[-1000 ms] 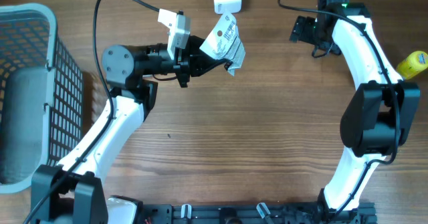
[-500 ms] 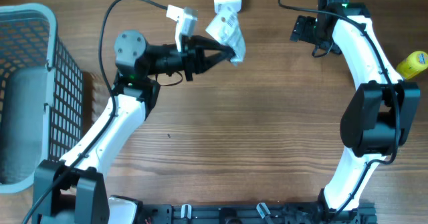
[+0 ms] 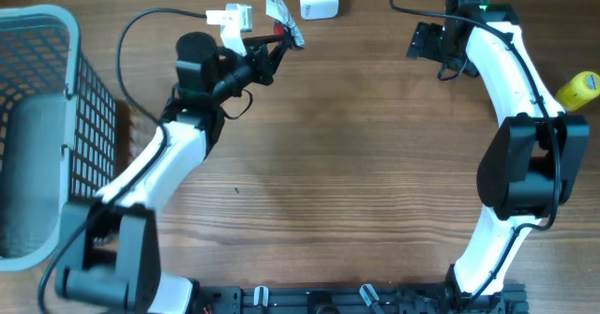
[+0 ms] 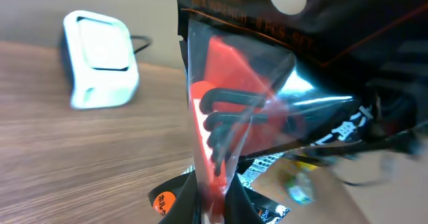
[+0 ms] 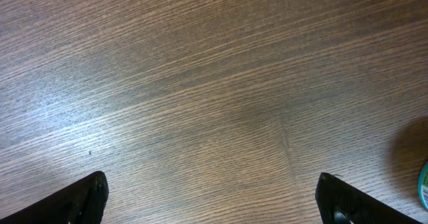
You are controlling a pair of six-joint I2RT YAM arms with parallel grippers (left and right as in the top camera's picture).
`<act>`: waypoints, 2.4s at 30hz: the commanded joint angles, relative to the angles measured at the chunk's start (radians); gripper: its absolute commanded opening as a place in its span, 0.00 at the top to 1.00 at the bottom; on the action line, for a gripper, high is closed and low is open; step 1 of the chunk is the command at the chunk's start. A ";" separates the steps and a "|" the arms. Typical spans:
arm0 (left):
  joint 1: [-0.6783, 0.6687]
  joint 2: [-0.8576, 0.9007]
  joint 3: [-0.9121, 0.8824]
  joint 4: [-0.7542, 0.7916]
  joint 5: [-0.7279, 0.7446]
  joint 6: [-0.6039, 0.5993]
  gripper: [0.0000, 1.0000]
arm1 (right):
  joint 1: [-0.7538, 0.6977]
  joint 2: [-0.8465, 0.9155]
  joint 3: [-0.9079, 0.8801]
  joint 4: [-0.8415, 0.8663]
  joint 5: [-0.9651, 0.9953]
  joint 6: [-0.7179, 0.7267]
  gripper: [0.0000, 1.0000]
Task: Scan the item barcode
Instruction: 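Lift the wrench pack with the left gripper toward the white scanner, then hold the wrench pack's label in front of the scanner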
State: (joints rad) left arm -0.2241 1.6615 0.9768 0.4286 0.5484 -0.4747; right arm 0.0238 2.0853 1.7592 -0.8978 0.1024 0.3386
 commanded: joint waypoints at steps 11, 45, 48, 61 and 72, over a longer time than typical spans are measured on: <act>0.000 0.202 0.547 -0.487 -0.273 0.023 0.96 | 0.005 0.019 0.000 -0.004 0.017 0.005 0.00; 0.008 0.473 0.975 -0.921 -0.284 -0.049 0.96 | 0.005 0.019 0.000 -0.024 0.010 0.030 0.00; 0.013 0.490 0.997 -0.906 -0.307 -0.054 0.96 | 0.005 0.019 0.000 -0.034 0.010 0.031 0.00; -0.002 0.669 1.118 -0.694 -0.267 -0.087 0.96 | 0.005 0.019 0.000 -0.024 0.010 0.031 0.00; -0.095 0.716 1.125 -0.929 -0.364 0.192 0.96 | 0.005 0.019 0.000 -0.024 0.009 0.031 0.00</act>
State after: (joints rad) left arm -0.3176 2.3909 2.0754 -0.4801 0.2443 -0.3969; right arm 0.0238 2.0853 1.7592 -0.9249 0.1020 0.3550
